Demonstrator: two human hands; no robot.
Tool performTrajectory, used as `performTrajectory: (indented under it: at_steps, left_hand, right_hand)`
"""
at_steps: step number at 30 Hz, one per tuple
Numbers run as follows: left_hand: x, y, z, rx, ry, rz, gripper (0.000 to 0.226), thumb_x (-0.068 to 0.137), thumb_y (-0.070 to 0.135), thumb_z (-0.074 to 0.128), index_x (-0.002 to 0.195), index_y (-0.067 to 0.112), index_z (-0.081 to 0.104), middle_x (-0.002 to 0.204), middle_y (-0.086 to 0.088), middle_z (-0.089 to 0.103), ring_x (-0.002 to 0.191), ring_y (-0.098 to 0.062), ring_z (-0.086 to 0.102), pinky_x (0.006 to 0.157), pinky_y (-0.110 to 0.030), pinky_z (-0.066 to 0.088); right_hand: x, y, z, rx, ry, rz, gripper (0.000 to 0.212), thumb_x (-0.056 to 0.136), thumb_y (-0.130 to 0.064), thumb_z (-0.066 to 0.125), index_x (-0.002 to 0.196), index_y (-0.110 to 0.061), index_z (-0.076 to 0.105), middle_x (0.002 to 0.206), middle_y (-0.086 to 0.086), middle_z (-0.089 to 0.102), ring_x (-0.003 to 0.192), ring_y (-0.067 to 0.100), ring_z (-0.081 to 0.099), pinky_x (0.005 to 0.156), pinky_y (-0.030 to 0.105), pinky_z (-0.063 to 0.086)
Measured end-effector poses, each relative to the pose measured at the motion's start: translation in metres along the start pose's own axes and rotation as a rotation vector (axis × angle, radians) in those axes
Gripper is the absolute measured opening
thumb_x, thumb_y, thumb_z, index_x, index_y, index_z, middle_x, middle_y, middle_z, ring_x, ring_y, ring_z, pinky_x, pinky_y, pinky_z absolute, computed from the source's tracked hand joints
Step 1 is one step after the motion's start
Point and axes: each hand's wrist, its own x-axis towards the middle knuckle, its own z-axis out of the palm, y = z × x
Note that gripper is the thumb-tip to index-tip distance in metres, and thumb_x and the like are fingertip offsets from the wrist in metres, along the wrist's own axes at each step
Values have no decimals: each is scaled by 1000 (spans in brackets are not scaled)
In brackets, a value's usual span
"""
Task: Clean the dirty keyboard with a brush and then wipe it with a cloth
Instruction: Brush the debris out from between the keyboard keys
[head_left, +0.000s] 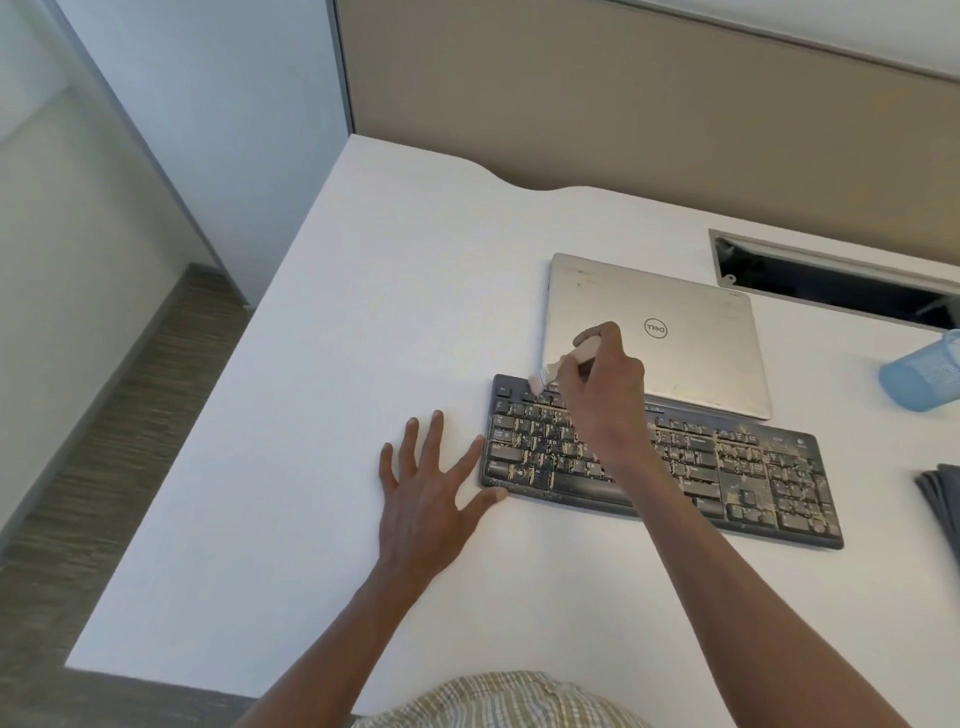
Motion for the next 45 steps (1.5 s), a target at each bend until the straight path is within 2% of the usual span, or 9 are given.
performTrajectory:
  at_steps: [3,6,14,20,23,28,33,42,45]
  left_hand:
    - [-1,0,0,5,9,3,66,94,81,31,148,46,44,169,-8,18,156,-35,8,121,-61,13]
    - [0,0,0,3,15,0,66,94,81,31,148,46,45,168,-8,19,156,-35,9,120,-62,15]
    - [-1,1,-2,2,4,-3,69,93,83,26,149,46,44,169,-7,17,156,-34,8,121,-62,15]
    - [-1,1,-1,12,-7,-1,67,94,82,28,148,46,45,169,-7,17,156,-35,8,121,-62,15]
    - [-1,1,-2,7,-2,0,67,94,81,29,148,45,45,169,-8,18,156,-35,9,121,-62,15]
    - [-1,1,-2,12,-4,-1,68,94,82,26,148,45,46,169,-8,17,156,-35,9,121,-62,16]
    - [0,0,-1,17,-9,-1,67,94,81,28,149,45,44,169,-8,16,156,-35,8,121,-62,15]
    - [0,0,0,24,-11,1,66,94,80,31,148,45,46,169,-8,16,156,-35,8,120,-62,15]
    - [-1,0,-1,18,-8,3,66,94,80,31,148,44,46,169,-8,17,156,-36,9,120,-62,16]
  right_hand:
    - [-4,2,1,-20,-20,-15,13,94,-11,53,105,-10,47,69,2,57,51,15,54,45,28,40]
    - [-8,0,-3,-15,-12,-13,13,94,-10,55,105,-10,47,70,3,58,52,17,56,43,27,42]
    - [-9,6,-1,53,22,108,15,94,-10,55,107,-12,47,79,4,61,54,13,56,42,18,38]
    - [-17,16,-15,79,134,225,18,90,-13,59,105,-12,49,77,4,62,63,22,66,50,39,55]
    - [-11,12,-12,101,173,225,17,92,-14,58,105,-13,48,77,4,62,63,21,66,50,39,56]
    - [-20,12,-9,13,104,153,15,94,-14,56,105,-13,46,77,2,60,61,16,62,47,31,51]
    - [-14,10,-9,10,147,134,15,95,-14,56,105,-14,45,74,-1,59,60,17,62,47,32,53]
    - [-14,5,-7,-34,121,90,15,95,-12,55,106,-8,46,72,2,58,57,19,60,48,39,52]
    - [-15,6,-6,-74,60,107,15,93,-11,56,104,-8,46,74,3,59,56,19,59,49,39,52]
